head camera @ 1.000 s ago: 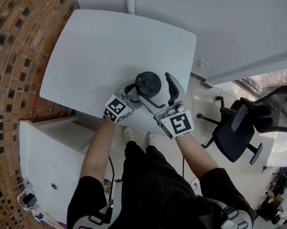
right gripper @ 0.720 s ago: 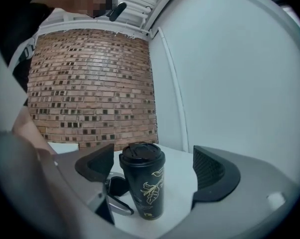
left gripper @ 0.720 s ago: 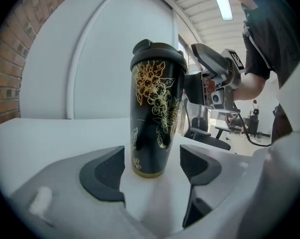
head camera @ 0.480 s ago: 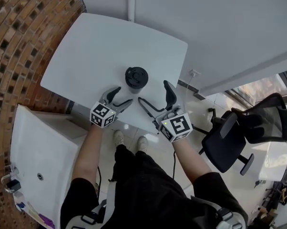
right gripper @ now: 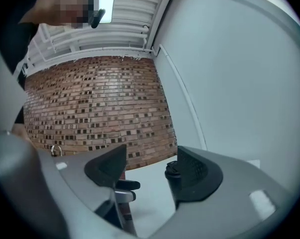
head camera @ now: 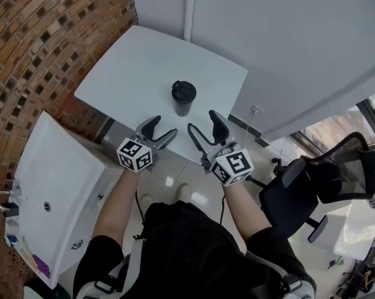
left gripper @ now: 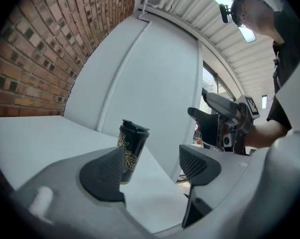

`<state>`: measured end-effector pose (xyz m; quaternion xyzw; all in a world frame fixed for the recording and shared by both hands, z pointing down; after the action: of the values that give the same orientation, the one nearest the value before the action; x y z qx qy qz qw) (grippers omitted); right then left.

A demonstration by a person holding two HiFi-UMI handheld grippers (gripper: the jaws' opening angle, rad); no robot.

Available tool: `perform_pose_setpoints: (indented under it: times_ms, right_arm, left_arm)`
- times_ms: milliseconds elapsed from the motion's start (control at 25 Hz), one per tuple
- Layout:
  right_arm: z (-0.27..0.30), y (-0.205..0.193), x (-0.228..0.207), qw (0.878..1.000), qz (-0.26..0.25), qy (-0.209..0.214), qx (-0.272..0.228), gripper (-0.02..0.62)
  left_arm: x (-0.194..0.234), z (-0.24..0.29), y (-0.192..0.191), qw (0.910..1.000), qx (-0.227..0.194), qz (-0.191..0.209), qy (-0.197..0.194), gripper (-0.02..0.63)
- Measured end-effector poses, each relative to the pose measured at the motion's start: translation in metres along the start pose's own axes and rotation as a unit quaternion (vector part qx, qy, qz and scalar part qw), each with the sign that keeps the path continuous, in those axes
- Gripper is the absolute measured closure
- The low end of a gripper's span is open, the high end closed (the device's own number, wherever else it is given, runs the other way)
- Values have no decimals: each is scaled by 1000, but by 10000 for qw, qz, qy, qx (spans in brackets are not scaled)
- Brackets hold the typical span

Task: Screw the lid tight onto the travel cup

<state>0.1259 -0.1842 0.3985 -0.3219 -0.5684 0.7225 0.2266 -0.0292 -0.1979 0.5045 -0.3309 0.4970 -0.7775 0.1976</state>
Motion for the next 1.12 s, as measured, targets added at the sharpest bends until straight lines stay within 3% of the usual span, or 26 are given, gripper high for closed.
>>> perform_pose_setpoints:
  times_ms: [160,440,600,640,920,1120]
  right_arm:
    - [-24,-14,16,9980,531,332,-118,352]
    - [-72,-23,69,9937,709,758,-415,469]
    - [-97,-30,114,9956,674,481,-440,474]
    - [-101,-30,127,9961,622,426,-449,482]
    - [-133,-36,203,9982,303,106,-497,525]
    - [-159,-39,233,9974,338,83,-635,529]
  left_arm:
    - [-22,-29,-1,9997,-125,-129,176,257]
    - [-67,-97,-4,9995,-291,36,-79,273]
    - [-92,-150,-8,9981,-513,28,-344,585]
    - [-98,-161,-10,9977,-516,1,-447,604]
    - [-131,-228,-21,9957,-513,159,-753,604]
    - [-142,-255,-32,9932,-623,-95,-978,604]
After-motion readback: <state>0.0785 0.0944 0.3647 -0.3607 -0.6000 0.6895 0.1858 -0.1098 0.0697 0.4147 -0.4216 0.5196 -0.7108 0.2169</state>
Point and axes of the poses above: the fingertips, and each gripper's own axes: z forward along the fingers, x to its left, y out of its top, the point moved 4 cm from there along -z, backward along the fingers, and after that the axes turned 11 degrees about x, right-handed, at the moved point
